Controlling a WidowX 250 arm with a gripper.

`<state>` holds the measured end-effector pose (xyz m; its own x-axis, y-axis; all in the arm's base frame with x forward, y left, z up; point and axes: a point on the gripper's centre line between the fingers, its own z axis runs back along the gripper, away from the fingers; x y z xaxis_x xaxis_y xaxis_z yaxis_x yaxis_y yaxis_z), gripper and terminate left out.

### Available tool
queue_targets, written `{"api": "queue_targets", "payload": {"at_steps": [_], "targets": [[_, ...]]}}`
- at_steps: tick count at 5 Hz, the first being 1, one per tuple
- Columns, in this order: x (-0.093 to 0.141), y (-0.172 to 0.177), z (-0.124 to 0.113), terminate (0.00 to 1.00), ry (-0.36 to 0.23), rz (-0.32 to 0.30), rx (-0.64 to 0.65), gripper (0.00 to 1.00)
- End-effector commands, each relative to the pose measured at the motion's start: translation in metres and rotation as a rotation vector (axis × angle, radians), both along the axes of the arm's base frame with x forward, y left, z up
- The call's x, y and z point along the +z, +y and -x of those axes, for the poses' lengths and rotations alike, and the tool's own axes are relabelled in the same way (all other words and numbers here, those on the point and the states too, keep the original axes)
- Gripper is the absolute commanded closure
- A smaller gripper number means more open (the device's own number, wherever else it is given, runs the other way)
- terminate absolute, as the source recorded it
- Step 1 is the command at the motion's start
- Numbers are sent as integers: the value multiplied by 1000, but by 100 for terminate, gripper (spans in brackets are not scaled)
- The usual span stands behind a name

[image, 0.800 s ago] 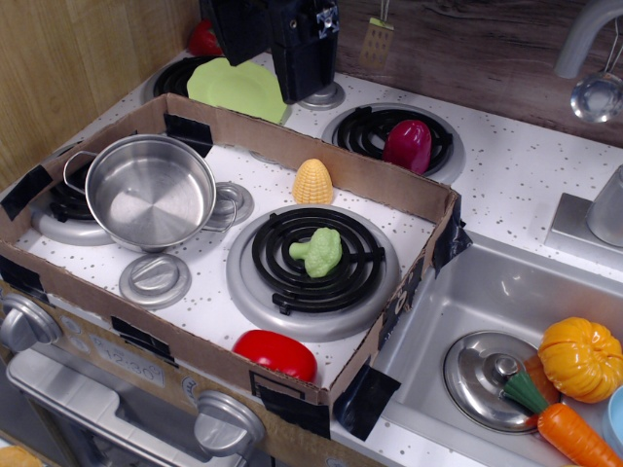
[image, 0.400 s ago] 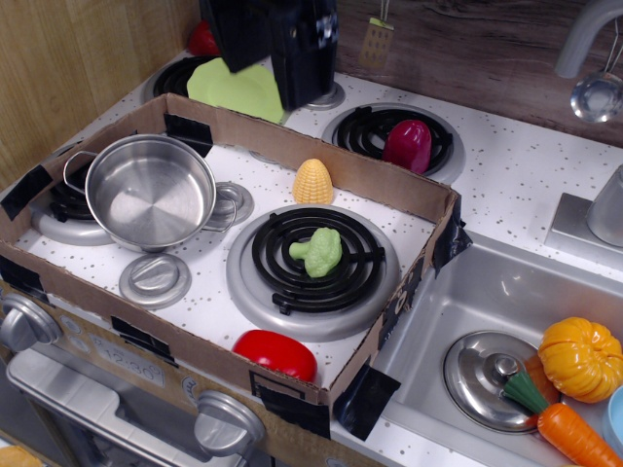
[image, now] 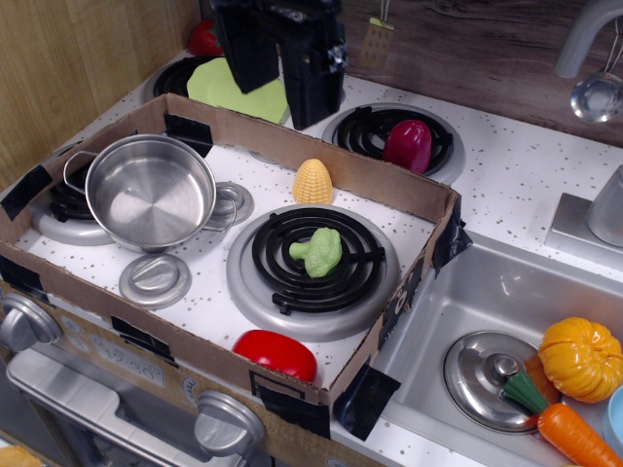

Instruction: Put broccoli in pot

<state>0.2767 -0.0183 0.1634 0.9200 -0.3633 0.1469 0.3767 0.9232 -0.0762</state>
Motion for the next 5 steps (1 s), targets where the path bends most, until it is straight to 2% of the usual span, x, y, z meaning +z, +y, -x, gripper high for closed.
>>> {"api": "queue_targets", "payload": {"at_steps": [1, 2, 3, 4, 5], "targets": [[-19, -7, -15, 0, -54, 24, 62, 0], [-38, -11, -16, 0, -23, 33, 78, 0], [-60, -17, -16, 0, -33, 21, 97, 0], [-76, -17, -19, 0, -10, 12, 106, 0], [-87, -17, -20, 0, -23, 5, 143, 0]]}}
